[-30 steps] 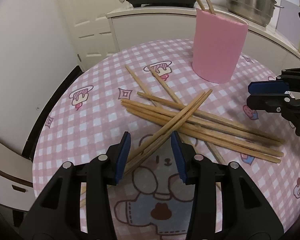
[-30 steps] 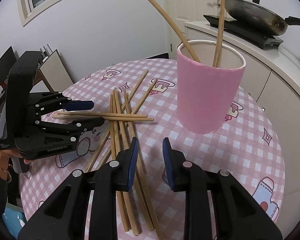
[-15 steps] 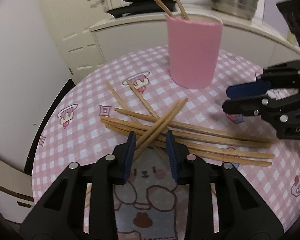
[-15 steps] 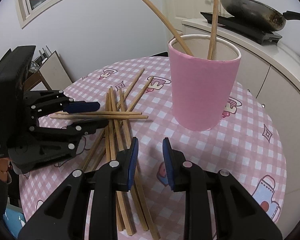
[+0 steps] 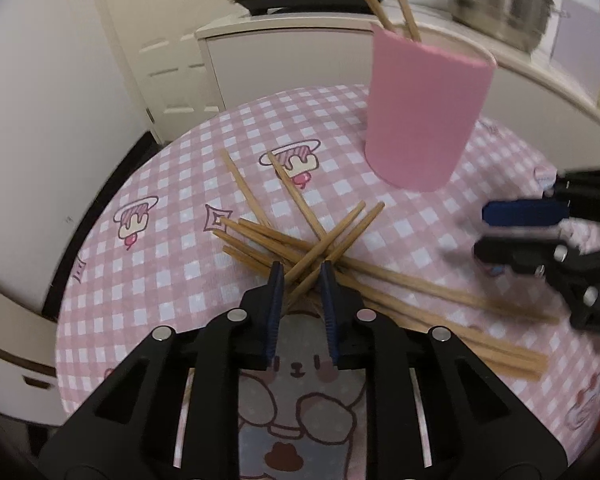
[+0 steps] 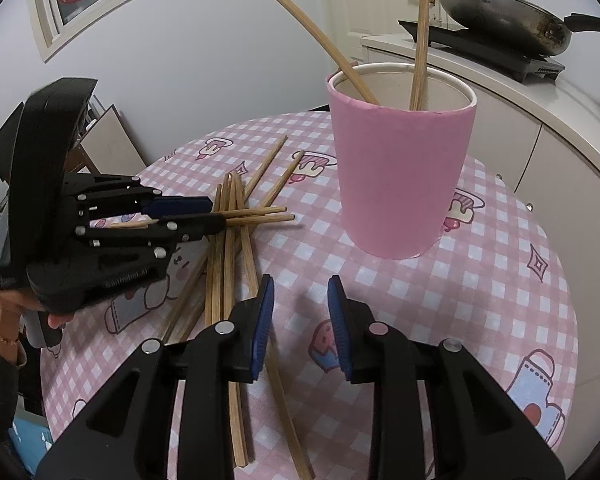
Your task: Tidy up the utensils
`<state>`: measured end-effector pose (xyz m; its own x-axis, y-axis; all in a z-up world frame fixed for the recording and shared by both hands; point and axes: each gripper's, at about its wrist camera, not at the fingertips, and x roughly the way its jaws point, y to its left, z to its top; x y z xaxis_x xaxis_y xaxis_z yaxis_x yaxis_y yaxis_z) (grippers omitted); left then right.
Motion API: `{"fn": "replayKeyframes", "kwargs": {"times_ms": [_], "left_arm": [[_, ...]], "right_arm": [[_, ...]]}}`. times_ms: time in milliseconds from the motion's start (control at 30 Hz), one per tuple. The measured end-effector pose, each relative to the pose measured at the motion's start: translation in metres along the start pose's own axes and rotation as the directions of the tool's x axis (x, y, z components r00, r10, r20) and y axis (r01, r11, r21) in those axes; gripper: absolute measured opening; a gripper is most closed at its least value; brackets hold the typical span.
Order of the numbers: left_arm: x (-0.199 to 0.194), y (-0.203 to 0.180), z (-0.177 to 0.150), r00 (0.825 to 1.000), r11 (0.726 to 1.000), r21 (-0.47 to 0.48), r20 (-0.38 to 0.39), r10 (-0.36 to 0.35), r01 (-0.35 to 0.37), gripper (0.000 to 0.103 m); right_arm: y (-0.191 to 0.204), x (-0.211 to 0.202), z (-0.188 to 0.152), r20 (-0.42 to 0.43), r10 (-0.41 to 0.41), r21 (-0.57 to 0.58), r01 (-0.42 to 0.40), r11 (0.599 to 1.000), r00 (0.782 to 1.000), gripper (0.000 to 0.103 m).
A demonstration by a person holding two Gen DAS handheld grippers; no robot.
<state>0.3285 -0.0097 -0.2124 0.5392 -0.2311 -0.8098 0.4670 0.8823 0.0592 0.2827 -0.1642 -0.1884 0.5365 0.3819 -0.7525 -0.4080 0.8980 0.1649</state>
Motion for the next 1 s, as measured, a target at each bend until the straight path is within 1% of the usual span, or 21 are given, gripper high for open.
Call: {"fn": "replayKeyframes", "kwargs": {"times_ms": [67, 100, 267, 367, 500, 567, 700, 733, 900, 1000], "left_arm": [[-0.004, 0.005, 0.003, 0.999, 0.999, -0.030, 0.020, -0.045, 0.046, 0.020], [-0.005, 0.006, 0.004, 0.999, 0.998, -0.032, 0.023, -0.047, 0.048, 0.020], [0.003, 0.005, 0.006, 1.000, 1.000, -0.016, -0.003, -0.019, 0.019, 0.019], [0.004, 0.007, 0.007, 1.000, 0.999, -0.020, -0.003, -0.028, 0.028, 0.019], [0.004, 0.003, 0.005, 0.999, 0.999, 0.027, -0.007, -0.039, 0.039, 0.019], [0.006, 0.000, 0.006, 1.000, 0.998, 0.046, -0.005, -0.031, 0.031, 0.019], [0.010, 0.002, 0.009, 1.000, 0.999, 0.033, -0.005, -0.008, 0.008, 0.019], [0.010, 0.002, 0.010, 1.000, 0.999, 0.031, -0.010, -0.012, 0.012, 0.019], [0.009, -0.006, 0.010, 0.999, 0.995, 0.092, -0.040, -0.026, 0.029, 0.020], [0.013, -0.002, 0.011, 0.999, 0.997, 0.075, -0.046, 0.002, 0.001, 0.020]], "right_arm": [[0.000, -0.001, 0.000, 0.002, 0.001, 0.002, -0.001, 1.000, 1.000, 0.027], [-0.001, -0.001, 0.000, 0.003, 0.002, 0.003, -0.002, 1.000, 1.000, 0.027], [-0.004, 0.002, 0.000, 0.002, 0.005, 0.009, -0.005, 1.000, 1.000, 0.027], [-0.003, 0.005, 0.000, -0.002, 0.009, 0.007, -0.009, 1.000, 1.000, 0.027], [-0.003, 0.009, 0.001, -0.006, 0.016, 0.005, -0.016, 1.000, 1.000, 0.027], [-0.003, 0.011, 0.002, -0.007, 0.019, 0.005, -0.019, 1.000, 1.000, 0.027], [-0.002, 0.014, 0.003, -0.012, 0.026, 0.000, -0.026, 1.000, 1.000, 0.027], [-0.001, 0.015, 0.003, -0.013, 0.029, -0.003, -0.029, 1.000, 0.999, 0.027], [0.000, 0.015, 0.002, -0.015, 0.035, -0.008, -0.035, 0.999, 0.999, 0.027], [0.001, 0.015, 0.003, -0.014, 0.037, -0.010, -0.037, 0.999, 0.999, 0.027]]}}
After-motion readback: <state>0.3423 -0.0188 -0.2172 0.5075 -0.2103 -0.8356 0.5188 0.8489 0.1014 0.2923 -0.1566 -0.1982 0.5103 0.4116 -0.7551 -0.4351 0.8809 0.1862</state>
